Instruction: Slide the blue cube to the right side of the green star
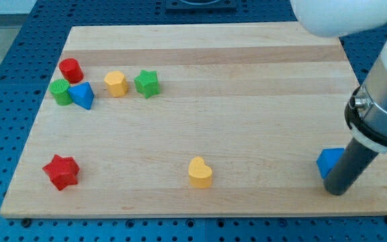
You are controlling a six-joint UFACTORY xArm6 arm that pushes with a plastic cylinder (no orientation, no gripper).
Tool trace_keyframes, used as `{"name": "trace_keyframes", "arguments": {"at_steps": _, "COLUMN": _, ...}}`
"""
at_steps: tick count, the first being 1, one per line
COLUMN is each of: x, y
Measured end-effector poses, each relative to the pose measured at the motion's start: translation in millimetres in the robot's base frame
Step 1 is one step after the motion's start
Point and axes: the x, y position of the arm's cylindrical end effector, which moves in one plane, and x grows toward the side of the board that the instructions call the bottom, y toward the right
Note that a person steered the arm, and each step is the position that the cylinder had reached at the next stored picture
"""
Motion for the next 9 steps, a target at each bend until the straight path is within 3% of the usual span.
{"name": "trace_keyframes", "arguments": {"at_steps": 2, "x": -9, "y": 41}}
{"name": "trace_keyframes", "arguments": {"at_steps": 4, "x": -24, "y": -15}}
{"name": "trace_keyframes", "arguments": {"at_steps": 9, "x": -87, "y": -84}}
